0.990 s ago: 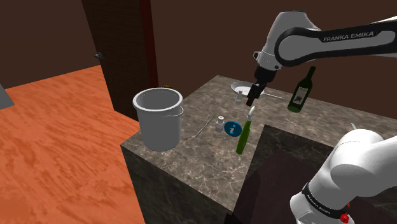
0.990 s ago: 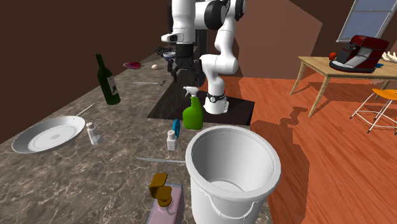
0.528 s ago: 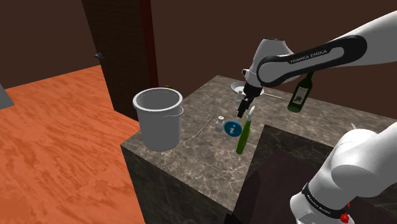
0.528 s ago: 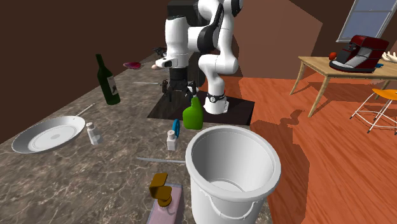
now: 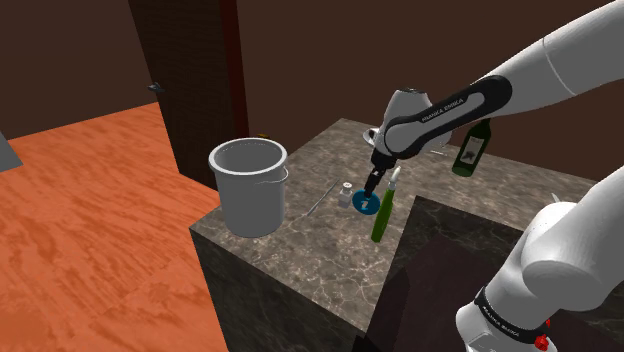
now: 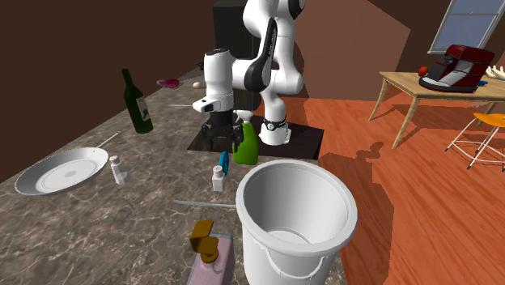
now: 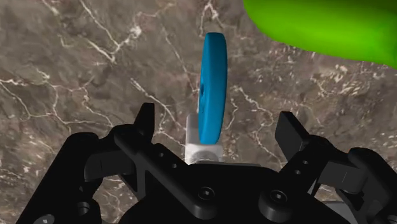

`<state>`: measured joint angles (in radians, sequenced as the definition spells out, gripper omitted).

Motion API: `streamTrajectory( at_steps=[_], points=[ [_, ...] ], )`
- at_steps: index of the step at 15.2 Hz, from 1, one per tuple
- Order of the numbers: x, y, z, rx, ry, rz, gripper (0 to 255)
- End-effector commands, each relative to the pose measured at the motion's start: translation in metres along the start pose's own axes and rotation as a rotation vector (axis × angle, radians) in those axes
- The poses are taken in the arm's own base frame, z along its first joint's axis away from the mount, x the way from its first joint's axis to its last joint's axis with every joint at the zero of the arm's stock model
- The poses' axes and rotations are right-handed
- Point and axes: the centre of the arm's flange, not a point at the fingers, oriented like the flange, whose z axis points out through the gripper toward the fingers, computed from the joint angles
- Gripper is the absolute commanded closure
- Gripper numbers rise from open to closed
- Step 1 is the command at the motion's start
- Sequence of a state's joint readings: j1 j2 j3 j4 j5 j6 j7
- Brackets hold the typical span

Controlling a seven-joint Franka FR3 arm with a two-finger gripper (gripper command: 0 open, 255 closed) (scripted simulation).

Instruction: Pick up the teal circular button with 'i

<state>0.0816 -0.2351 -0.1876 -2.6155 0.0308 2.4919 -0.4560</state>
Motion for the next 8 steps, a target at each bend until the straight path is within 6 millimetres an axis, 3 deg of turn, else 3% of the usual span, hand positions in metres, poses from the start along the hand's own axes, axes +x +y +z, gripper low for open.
streamTrajectory(
  at_steps=[1, 4, 6, 7, 8],
  points=[
    [-0.001, 0.000, 0.011, -0.001, 0.001, -0.001, 0],
    [-0.003, 0.001, 0.029, -0.001, 0.001, -0.001, 0],
    [-0.003, 0.001, 0.029, -0.001, 0.001, -0.001, 0],
    [-0.004, 0.001, 0.030, -0.001, 0.001, -0.001, 255],
    [-0.004, 0.001, 0.030, -0.001, 0.001, -0.001, 255]
  ],
)
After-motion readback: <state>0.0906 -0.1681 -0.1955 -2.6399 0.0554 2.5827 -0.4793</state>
